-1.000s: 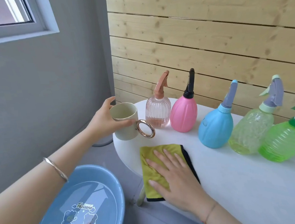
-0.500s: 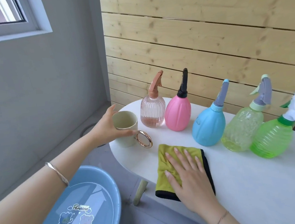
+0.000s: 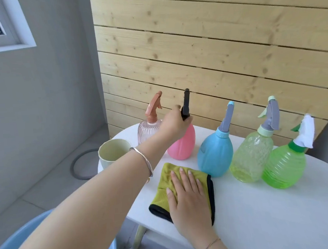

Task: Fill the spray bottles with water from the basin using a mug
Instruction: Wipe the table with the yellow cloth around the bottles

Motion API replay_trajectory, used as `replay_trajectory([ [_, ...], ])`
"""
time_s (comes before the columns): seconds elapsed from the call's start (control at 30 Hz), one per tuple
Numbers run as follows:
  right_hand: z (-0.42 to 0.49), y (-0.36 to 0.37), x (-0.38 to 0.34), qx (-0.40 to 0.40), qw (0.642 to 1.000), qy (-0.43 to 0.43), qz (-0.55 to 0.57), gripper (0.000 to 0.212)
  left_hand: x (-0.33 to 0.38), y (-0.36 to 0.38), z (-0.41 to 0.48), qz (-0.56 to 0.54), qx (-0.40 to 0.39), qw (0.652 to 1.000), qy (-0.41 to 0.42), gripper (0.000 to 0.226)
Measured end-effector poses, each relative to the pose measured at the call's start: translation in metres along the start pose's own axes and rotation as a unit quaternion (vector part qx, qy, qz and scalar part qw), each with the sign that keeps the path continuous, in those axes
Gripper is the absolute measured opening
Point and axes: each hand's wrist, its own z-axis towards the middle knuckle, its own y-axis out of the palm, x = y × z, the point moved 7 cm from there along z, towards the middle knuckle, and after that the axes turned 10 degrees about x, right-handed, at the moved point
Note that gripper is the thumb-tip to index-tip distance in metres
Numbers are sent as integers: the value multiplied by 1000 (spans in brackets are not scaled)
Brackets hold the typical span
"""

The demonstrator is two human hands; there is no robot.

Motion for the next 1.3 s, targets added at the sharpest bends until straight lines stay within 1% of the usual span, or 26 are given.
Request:
replay_trajectory([
  [0.17, 5, 1, 1, 20, 1000, -3, 8, 51, -7, -2, 4, -24, 17, 999, 31, 24],
  [0.27, 11, 5, 1, 30, 999, -2, 9, 51, 3, -16, -2, -65, 32, 996, 59, 12],
  [0.37, 20, 8, -1, 28, 1000, 9, 11, 52, 29, -48, -4, -123, 53, 987, 88, 2],
  [0.43, 26, 11, -3, 25, 1000, 12, 10, 51, 50, -73, -4, -165, 65, 978, 108, 6],
  [0.5, 33, 15, -9, 10, 1000, 11, 18, 52, 72, -101, -6, -171, 80, 973, 135, 9],
  [0.57, 44, 22, -12, -12, 999, 31, 28, 52, 87, -123, -10, -168, 95, 970, 149, 5],
  [0.63, 58, 24, -13, -8, 996, 70, 46, 53, 93, -141, -14, -160, 106, 971, 142, 19],
  [0.7, 72, 26, -16, -20, 994, 81, 69, 51, 91, -153, -17, -144, 112, 975, 130, 25],
  [0.77, 85, 32, -17, -29, 993, 89, 77, 52, 85, -159, -21, -134, 109, 978, 116, 24],
  [0.83, 96, 35, -14, -14, 993, 95, 68, 57, 78, -161, -24, -124, 106, 981, 105, 21],
  [0.9, 107, 37, -12, -4, 993, 101, 69, 58, 70, -162, -26, -116, 104, 983, 96, 19],
  [1.03, 119, 41, -5, -21, 988, 132, 83, 58, 58, -160, -29, -107, 98, 985, 89, 13],
  [1.17, 125, 43, 0, -46, 986, 143, 75, 57, 49, -159, -28, -112, 98, 985, 85, 9],
  [1.3, 114, 40, -4, -45, 990, 118, 55, 51, 46, -159, -28, -110, 101, 985, 89, 9],
])
